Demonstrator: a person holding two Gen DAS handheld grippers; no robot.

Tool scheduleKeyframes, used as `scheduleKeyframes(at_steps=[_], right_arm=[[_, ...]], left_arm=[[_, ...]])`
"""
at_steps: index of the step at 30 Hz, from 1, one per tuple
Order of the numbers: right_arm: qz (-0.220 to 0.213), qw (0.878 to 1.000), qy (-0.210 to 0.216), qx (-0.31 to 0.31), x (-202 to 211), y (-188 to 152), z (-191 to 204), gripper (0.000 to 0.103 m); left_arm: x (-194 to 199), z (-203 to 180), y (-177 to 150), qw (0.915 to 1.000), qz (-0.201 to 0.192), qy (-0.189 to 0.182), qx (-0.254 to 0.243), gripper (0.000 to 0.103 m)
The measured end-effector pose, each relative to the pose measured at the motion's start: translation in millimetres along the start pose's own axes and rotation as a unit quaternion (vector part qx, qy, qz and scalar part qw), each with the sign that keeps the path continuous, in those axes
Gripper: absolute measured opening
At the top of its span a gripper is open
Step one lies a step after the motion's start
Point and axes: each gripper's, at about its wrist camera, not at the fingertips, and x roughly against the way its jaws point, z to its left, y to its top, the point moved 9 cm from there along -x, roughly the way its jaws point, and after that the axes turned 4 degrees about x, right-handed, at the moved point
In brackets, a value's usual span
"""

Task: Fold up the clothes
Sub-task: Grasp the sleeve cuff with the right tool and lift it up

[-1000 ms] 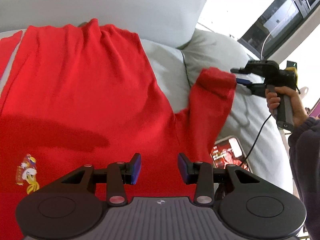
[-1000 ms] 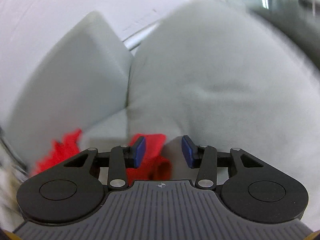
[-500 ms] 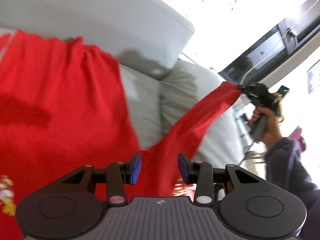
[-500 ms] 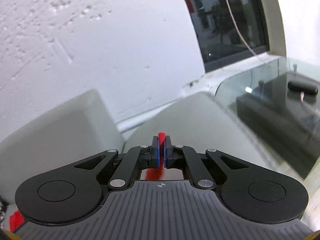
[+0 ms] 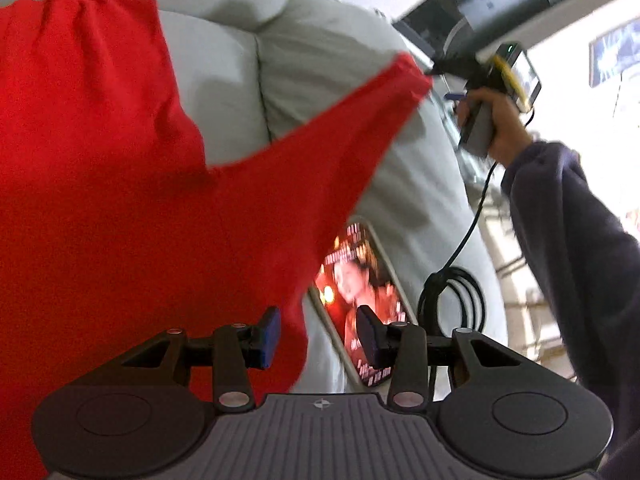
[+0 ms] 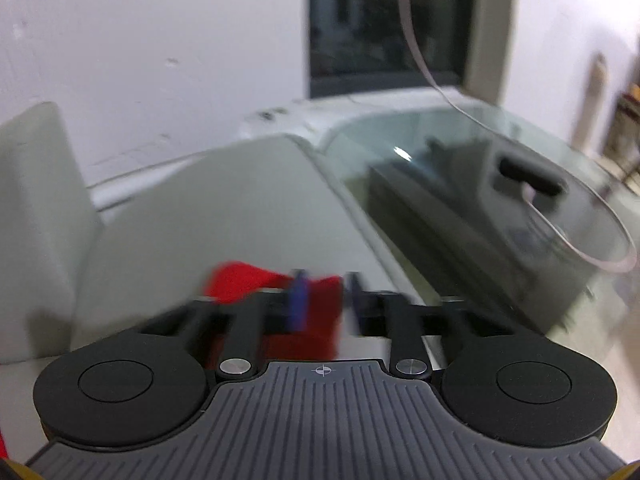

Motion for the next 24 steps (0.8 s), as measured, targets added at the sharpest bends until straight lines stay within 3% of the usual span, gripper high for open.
scheduleKeyframes(at_steps=[2,4,7,9,13,15,18,20,22,24], right_arm=[[-0.013,1.000,-0.010,-0.021,17,0,-13,0.061],[-0.023,0.999,0.018,-0.035,50,-10,-18,0.061],[0.027,0.991,0.123,-0.041,90,-48,-4,0.061],[0.105,0.969,0.211,-0.071,105,-89,6,0.057],[0.192,0.927,0.283,-0.157,119,-146,6,0.053],[0.191,0.927,0.280,-0.161,122,-159,5,0.047],[0.178,0.925,0.287,-0.176,120,-159,1,0.046],[0.162,0.925,0.292,-0.179,119,-152,0,0.046],[0.143,0.927,0.295,-0.181,113,-141,-1,0.046],[0.138,0.925,0.299,-0.189,105,-133,0,0.046]], left_arm=[[5,2,-9,0.9999,-0.002,0.009,-0.006,0.039],[7,4,-15,0.9995,-0.003,0.027,-0.015,0.039],[3,-4,-30,0.9965,0.011,0.057,-0.060,0.043],[-2,-13,-39,0.9894,0.010,0.088,-0.115,0.046],[-24,-26,-51,0.9593,-0.015,0.154,-0.236,0.045],[-38,-29,-54,0.9427,-0.016,0.180,-0.280,0.045],[-57,-32,-55,0.9193,-0.018,0.219,-0.326,0.046],[-63,-31,-48,0.9153,-0.024,0.233,-0.327,0.046],[-66,-31,-41,0.9154,-0.026,0.242,-0.321,0.039],[-68,-30,-35,0.9178,-0.026,0.241,-0.315,0.004]])
